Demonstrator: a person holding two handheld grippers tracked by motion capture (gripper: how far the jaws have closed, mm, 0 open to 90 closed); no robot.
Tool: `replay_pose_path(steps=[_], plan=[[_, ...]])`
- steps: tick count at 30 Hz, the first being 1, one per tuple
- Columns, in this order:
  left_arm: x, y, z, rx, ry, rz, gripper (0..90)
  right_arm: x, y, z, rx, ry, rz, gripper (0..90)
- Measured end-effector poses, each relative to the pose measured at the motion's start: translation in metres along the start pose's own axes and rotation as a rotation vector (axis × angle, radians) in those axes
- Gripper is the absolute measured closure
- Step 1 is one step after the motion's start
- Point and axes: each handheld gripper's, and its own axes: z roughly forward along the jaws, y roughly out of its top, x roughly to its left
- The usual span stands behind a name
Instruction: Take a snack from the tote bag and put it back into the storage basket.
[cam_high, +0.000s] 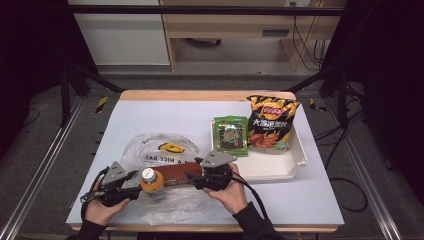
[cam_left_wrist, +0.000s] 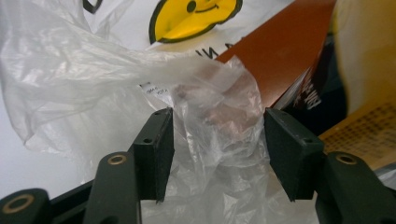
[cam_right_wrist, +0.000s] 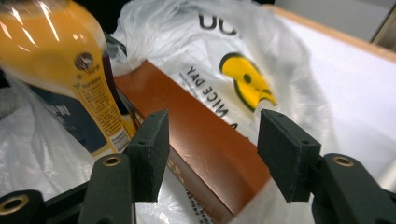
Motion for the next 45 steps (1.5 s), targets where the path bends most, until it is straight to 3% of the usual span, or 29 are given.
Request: replay_pose_path(steps=[5,10,17,25,29,33,37,41,43,45], plan=[[0.001,-0.003,0.005,0.022,0.002,-0.004,44.4,0.0,-0.005,0.017,0.08,0.0,-0.027,41.3],[0.005,-0.006,0.008,0.042,0.011,-0.017,45.2,-0.005,-0.008,0.022,0.136,-0.03,-0.026,31.6],[0.012,-0.008,0.011,0.048,0.025,-0.035,45.9,-0.008,-0.009,0.024,0.136,-0.061,-0.038,29.0],[0.014,-0.009,0.015,0.043,0.038,-0.052,47.1,-0.005,-0.009,0.027,0.167,-0.053,-0.047,25.1],[0.016,-0.009,0.016,0.032,0.052,-0.059,48.1,0.0,-0.009,0.023,0.181,-0.043,-0.049,33.3],[0.018,-0.008,0.019,0.021,0.068,-0.071,49.0,0.008,-0.009,0.016,0.193,0.002,-0.009,39.0],[0.018,-0.008,0.022,0.009,0.078,-0.086,49.2,0.015,-0.013,0.015,0.172,-0.012,-0.01,38.9],[0.017,-0.008,0.021,0.002,0.082,-0.081,49.4,0.012,-0.007,0.011,0.135,0.017,0.013,37.9],[0.017,-0.009,0.019,0.002,0.084,-0.077,49.9,0.012,-0.002,0.013,0.114,0.017,0.006,35.0],[0.017,-0.01,0.017,-0.002,0.086,-0.074,50.7,0.013,0.0,0.021,0.129,0.013,-0.001,33.3]])
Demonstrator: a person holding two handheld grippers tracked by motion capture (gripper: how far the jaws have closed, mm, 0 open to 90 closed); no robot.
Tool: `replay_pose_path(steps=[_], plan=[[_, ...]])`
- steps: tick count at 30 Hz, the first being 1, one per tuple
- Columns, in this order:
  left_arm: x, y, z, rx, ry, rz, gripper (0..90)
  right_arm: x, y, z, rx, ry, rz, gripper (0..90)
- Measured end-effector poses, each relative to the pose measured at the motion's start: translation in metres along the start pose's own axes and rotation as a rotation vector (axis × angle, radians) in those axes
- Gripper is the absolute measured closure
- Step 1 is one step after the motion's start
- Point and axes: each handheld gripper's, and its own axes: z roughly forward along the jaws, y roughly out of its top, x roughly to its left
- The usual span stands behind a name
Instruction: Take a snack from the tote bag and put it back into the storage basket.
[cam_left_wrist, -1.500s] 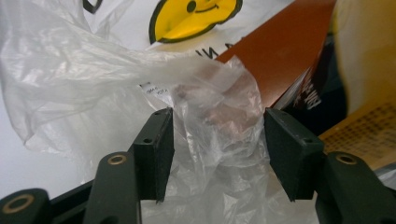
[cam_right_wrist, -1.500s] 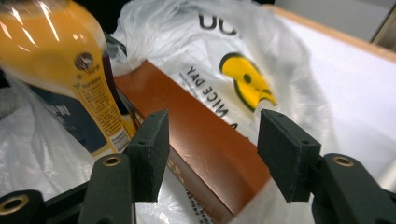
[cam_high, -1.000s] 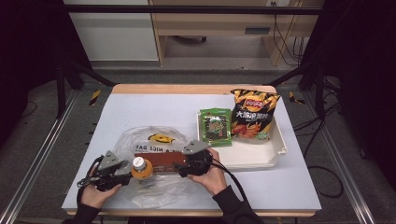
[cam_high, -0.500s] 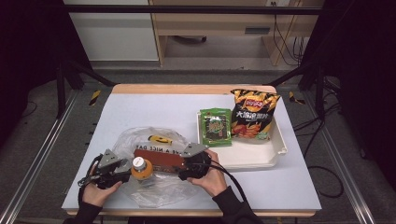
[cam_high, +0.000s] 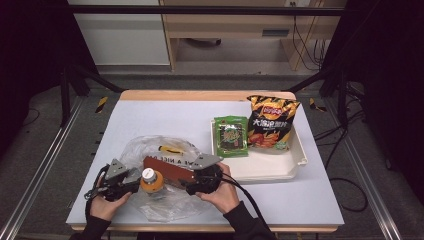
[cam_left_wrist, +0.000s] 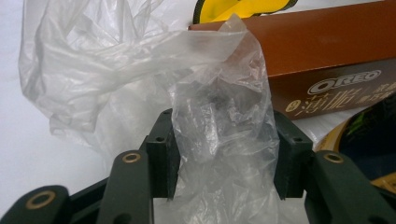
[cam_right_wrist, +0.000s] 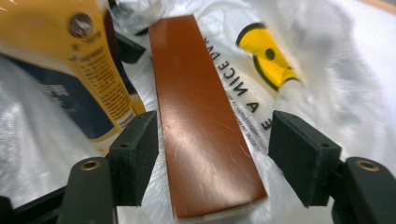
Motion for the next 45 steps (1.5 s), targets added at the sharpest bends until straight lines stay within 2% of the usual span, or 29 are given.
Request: replay_pose_path(steps=[5,8,12,14,16,17,20,23,24,27,29,36,45], plan=[[0.003,-0.003,0.0,-0.001,-0.007,-0.01,52.2,0.002,0.001,0.018,0.058,0.003,-0.012,32.1],[0.003,-0.004,0.0,0.003,-0.008,-0.001,52.3,0.001,-0.001,0.026,0.092,0.005,-0.01,32.3],[0.003,-0.004,0.0,0.004,-0.008,-0.003,52.3,0.001,-0.004,0.029,0.13,0.008,-0.027,36.7],[0.003,-0.004,0.0,0.001,-0.007,-0.007,52.2,0.002,-0.003,0.025,0.137,0.014,-0.009,42.2],[0.003,-0.004,0.0,0.0,-0.007,-0.008,52.1,0.002,-0.004,0.021,0.155,-0.028,-0.028,42.6],[0.003,-0.004,0.0,0.002,-0.007,-0.004,52.1,0.002,-0.005,0.018,0.157,-0.039,-0.024,42.5],[0.003,-0.004,0.0,0.004,-0.008,-0.006,52.0,0.0,-0.01,0.014,0.148,-0.028,0.012,41.4],[0.003,-0.004,-0.001,-0.001,-0.005,-0.006,51.8,0.0,-0.007,0.014,0.129,-0.011,0.036,33.4],[0.003,-0.003,-0.002,-0.002,-0.004,-0.005,51.8,0.001,-0.005,0.015,0.12,-0.012,0.048,33.3],[0.003,-0.003,-0.002,-0.005,-0.005,-0.005,51.6,0.001,0.002,0.019,0.111,-0.017,0.045,32.2],[0.003,-0.003,-0.002,-0.005,-0.005,-0.002,51.7,0.0,0.005,0.025,0.129,-0.026,0.046,32.2],[0.003,-0.004,-0.001,-0.003,-0.005,0.0,51.8,-0.001,0.004,0.043,0.192,-0.025,0.048,37.7],[0.002,-0.004,-0.001,-0.001,-0.005,0.001,52.1,-0.001,0.004,0.045,0.189,-0.027,0.037,43.6]])
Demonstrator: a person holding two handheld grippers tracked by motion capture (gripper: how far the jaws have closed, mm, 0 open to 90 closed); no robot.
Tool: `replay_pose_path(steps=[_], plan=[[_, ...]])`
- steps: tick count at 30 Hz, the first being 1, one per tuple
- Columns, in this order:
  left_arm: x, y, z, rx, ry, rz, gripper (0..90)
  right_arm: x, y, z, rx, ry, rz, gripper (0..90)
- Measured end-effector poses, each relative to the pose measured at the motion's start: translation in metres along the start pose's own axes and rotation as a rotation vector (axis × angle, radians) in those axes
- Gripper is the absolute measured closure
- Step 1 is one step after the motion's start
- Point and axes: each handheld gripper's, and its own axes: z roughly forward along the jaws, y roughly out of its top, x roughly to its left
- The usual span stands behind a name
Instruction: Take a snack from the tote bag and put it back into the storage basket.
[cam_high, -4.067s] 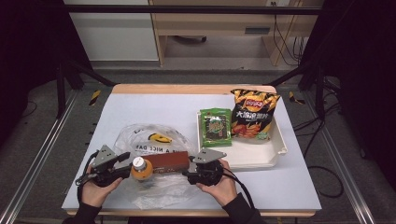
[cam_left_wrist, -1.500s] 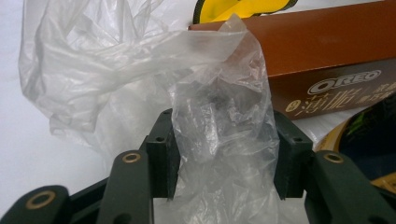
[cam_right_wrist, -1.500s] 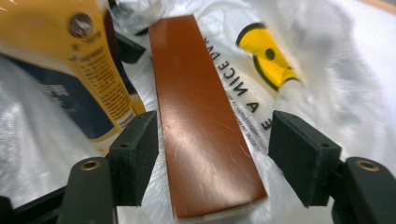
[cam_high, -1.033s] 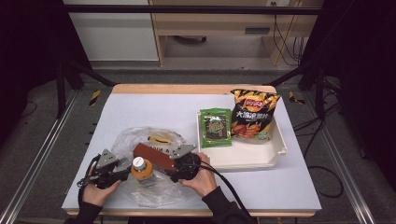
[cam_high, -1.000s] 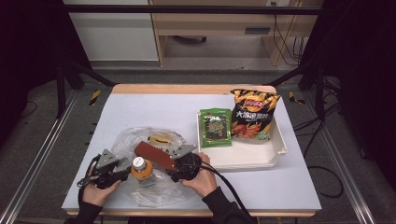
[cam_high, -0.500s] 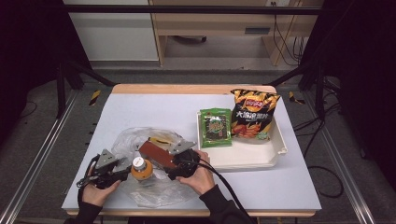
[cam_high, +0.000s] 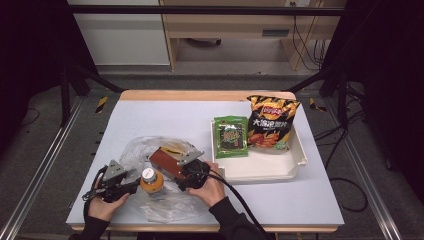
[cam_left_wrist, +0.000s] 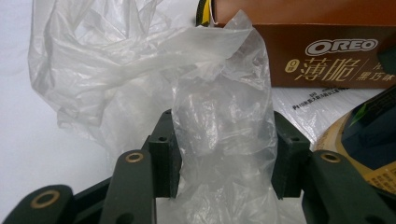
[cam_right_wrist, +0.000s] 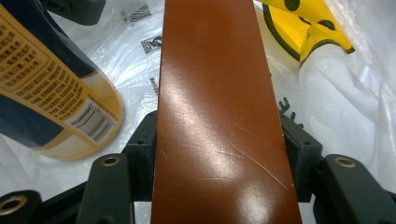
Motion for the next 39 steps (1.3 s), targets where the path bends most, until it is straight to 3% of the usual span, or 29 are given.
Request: replay_pose_path(steps=[4,12,28,33,39], plan=[[-0.001,0.0,0.001,0.001,0.002,0.002,52.2,0.001,0.001,-0.006,-0.007,0.005,-0.013,43.7],[-0.002,0.0,0.002,0.007,0.001,0.006,52.4,0.001,0.004,-0.024,-0.1,0.037,-0.017,43.8],[-0.004,0.0,0.003,0.007,-0.003,0.014,52.5,0.004,0.026,-0.038,-0.204,0.069,-0.047,43.6],[-0.003,0.001,0.0,-0.01,-0.007,0.011,52.2,0.003,0.033,-0.047,-0.226,0.064,-0.046,43.6],[-0.005,0.007,-0.011,-0.063,-0.004,0.007,49.1,-0.002,0.037,-0.06,-0.24,0.05,-0.049,43.6]])
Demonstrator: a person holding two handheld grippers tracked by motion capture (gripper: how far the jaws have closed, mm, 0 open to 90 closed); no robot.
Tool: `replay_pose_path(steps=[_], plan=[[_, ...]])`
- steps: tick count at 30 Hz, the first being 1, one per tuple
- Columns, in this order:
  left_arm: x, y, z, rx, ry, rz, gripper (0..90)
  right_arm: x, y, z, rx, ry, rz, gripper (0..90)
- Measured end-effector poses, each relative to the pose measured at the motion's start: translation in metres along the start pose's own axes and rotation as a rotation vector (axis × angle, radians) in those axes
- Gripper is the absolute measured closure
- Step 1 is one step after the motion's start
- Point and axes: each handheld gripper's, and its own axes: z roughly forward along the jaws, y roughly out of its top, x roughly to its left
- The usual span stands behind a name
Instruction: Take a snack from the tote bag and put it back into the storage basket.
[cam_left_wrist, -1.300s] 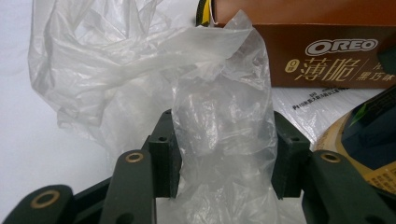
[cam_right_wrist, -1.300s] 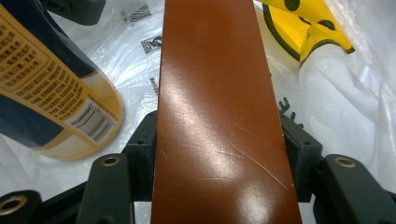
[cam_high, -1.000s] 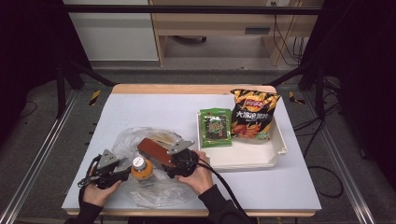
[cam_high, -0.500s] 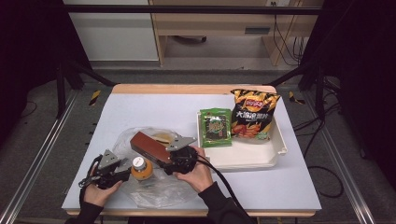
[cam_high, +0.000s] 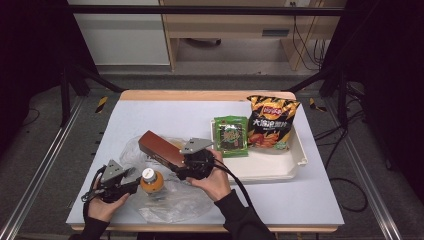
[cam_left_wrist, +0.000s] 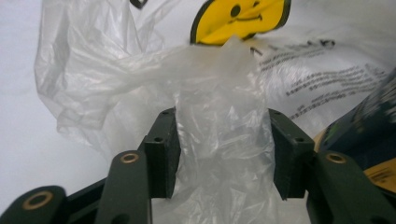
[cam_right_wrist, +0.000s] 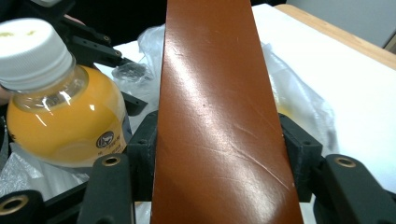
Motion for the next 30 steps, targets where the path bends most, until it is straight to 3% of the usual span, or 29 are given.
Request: replay_pose_path(steps=[5,14,30], plan=[[-0.001,0.007,-0.012,-0.067,0.0,-0.027,44.7,-0.005,0.005,-0.013,-0.014,-0.012,0.001,43.6],[0.006,0.012,-0.027,-0.133,0.033,-0.067,39.9,-0.018,0.007,-0.04,-0.018,-0.047,-0.005,43.6],[0.019,0.01,-0.032,-0.14,0.074,-0.114,36.8,-0.049,-0.01,-0.09,-0.037,-0.107,0.031,43.7]])
